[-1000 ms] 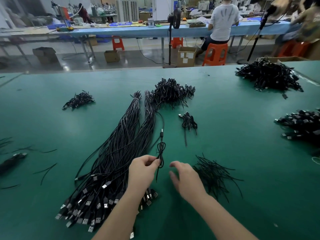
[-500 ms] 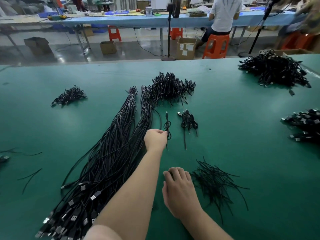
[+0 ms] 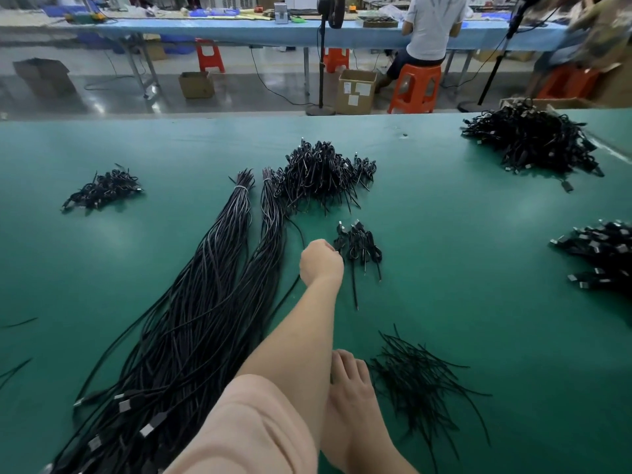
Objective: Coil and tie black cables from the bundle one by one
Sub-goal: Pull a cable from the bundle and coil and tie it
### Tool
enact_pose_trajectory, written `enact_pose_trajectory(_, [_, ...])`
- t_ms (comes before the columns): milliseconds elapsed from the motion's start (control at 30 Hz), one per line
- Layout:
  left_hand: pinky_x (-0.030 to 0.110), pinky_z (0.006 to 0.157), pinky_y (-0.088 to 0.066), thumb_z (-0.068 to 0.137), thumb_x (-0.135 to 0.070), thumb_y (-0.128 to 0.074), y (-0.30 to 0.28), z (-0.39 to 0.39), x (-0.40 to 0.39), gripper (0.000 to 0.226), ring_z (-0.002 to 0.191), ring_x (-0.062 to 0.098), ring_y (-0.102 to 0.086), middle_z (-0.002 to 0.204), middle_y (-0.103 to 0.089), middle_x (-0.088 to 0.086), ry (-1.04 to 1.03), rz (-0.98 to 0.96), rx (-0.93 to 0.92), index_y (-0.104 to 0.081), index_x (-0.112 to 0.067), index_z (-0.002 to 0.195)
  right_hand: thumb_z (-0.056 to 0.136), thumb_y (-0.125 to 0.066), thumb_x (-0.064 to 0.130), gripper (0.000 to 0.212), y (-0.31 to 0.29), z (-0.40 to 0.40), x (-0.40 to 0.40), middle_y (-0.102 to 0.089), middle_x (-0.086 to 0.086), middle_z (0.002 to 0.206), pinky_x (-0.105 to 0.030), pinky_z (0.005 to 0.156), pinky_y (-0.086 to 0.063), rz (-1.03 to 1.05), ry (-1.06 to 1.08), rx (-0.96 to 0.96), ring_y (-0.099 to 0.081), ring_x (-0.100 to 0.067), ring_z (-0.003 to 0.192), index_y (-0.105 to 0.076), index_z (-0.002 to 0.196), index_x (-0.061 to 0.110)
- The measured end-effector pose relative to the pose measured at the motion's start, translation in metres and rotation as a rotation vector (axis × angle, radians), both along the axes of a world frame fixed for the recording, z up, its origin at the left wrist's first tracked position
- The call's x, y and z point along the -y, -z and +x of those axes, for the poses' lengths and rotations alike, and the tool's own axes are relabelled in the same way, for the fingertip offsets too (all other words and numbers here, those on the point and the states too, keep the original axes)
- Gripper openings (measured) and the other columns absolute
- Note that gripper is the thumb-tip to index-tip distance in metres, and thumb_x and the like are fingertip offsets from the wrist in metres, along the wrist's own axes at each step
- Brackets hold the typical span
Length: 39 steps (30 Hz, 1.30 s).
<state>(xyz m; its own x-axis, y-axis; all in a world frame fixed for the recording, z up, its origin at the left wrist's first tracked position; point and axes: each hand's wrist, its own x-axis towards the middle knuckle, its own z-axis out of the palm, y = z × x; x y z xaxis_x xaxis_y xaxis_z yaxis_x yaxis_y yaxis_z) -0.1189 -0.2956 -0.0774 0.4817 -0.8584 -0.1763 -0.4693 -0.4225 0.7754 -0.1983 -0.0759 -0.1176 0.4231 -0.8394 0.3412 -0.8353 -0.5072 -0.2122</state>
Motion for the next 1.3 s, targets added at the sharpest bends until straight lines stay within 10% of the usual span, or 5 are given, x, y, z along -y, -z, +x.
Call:
enact_pose_trajectory(567, [0.028,0.058,-0.046,0.100,-0.030,-0.051,-0.067,0.048,-0.052,0.019,0.059,0.015,-0.055,0.073,-0.066,-0.005,0.383,-0.197,0.173,-0.066,-0.024,0.091,0.086,-0.049,0.032,0.026,0.003,-0.001,0.001,-0.055,0.002,0.107,-0.037,0.086,-0.050,0.021,0.028,0.003,-0.053,-0.022,0.102,-0.057,0.107,0.021])
enact_pose_trajectory(733, [0.038,0.089,-0.050,0.098,-0.030,-0.057,-0.059,0.126,-0.125,0.015,0.100,0.023,-0.058,0.106,-0.063,-0.001,0.429,-0.145,0.493,-0.065,-0.023,0.108,0.086,-0.048,0.032,0.027,0.000,-0.001,-0.001,-0.058,0.000,0.105,-0.037,0.087,-0.050,0.008,0.048,-0.017,-0.054,-0.023,0.101,-0.061,0.106,0.020])
enact_pose_trajectory(900, [0.046,0.123,-0.012,0.102,-0.051,-0.042,-0.009,0.182,-0.195,0.056,0.152,0.023,-0.014,0.163,-0.026,0.003,0.373,0.184,0.663,-0.033,-0.031,0.153,0.087,-0.051,0.031,0.026,-0.005,-0.001,-0.004,-0.060,0.003,0.105,-0.035,0.089,-0.052,0.025,0.049,-0.034,-0.057,-0.019,0.100,-0.065,0.106,0.020])
enact_pose_trajectory(1000, [0.044,0.125,0.003,0.103,-0.056,-0.034,0.015,0.198,-0.218,0.063,0.154,0.016,0.010,0.169,0.001,-0.004,0.418,0.241,0.595,-0.012,-0.038,0.159,0.087,-0.056,0.029,0.026,-0.009,0.001,-0.005,-0.062,0.003,0.106,-0.035,0.090,-0.052,0.051,0.056,-0.054,-0.058,-0.019,0.101,-0.066,0.108,0.019])
enact_pose_trajectory(1300, [0.042,0.124,0.005,0.102,-0.055,-0.041,0.025,0.207,-0.215,0.063,0.154,0.012,0.011,0.168,0.004,-0.010,0.424,0.172,0.525,-0.015,-0.041,0.157,0.084,-0.069,0.021,0.022,-0.020,0.003,-0.012,-0.067,0.006,0.099,-0.033,0.085,-0.055,0.083,0.079,-0.091,-0.063,-0.016,0.094,-0.073,0.105,0.018])
